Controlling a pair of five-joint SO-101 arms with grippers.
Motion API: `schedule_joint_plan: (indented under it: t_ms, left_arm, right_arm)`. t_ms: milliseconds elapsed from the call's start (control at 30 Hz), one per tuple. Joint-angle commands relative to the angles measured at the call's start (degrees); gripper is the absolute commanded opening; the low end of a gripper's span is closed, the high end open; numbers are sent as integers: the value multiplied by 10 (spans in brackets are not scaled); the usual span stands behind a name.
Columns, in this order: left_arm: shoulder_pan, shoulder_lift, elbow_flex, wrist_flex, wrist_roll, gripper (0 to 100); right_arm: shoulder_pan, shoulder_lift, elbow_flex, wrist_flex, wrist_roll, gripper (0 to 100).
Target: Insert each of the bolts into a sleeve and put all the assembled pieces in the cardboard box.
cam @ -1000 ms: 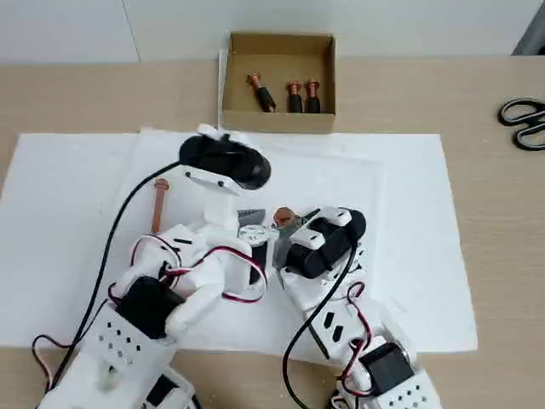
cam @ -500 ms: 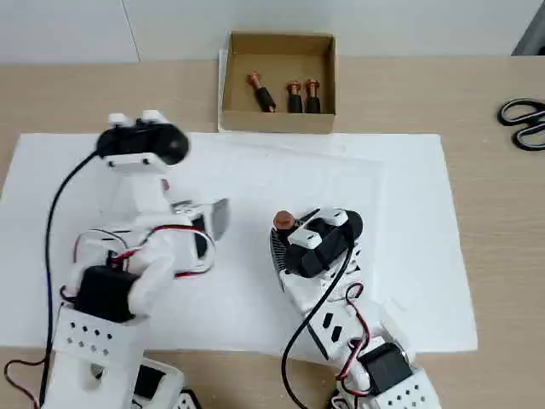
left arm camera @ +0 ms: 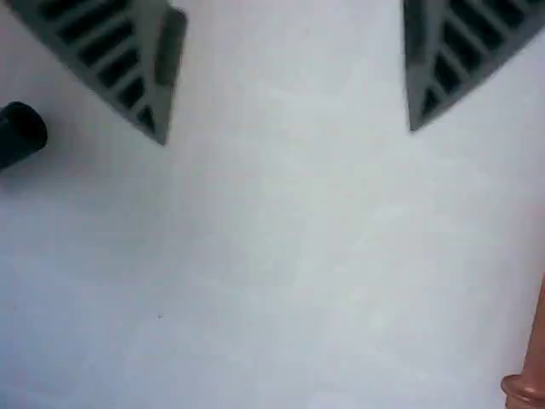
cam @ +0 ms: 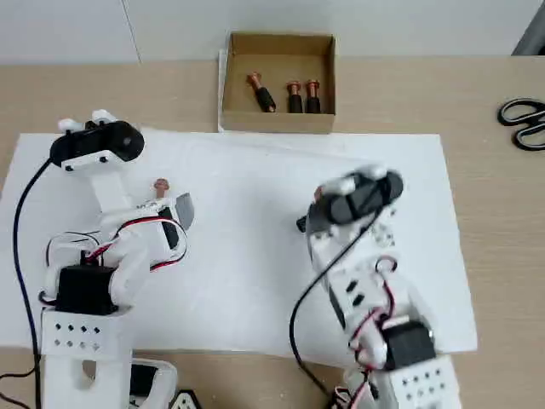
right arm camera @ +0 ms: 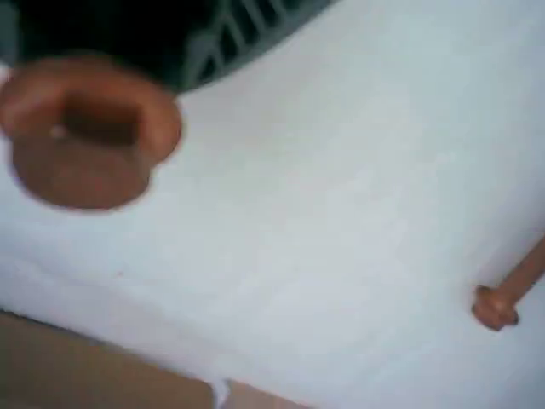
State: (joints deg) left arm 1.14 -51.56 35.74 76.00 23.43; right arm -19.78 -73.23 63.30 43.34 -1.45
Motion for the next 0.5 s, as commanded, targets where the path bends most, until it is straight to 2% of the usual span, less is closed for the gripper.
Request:
schedule_joint_plan:
  t_ms: [0, 133, 467]
  left_arm:
    - [-4, -9, -21, 3, -4, 174]
    - [-5, -10, -21, 4, -5, 174]
    - [-6, -10, -15, 1, -5, 174]
  right_arm:
    - [11, 161, -161, -2, -2, 4]
    - [13, 331, -271, -65, -2, 4]
    - [20, 678, -447, -402, -2, 4]
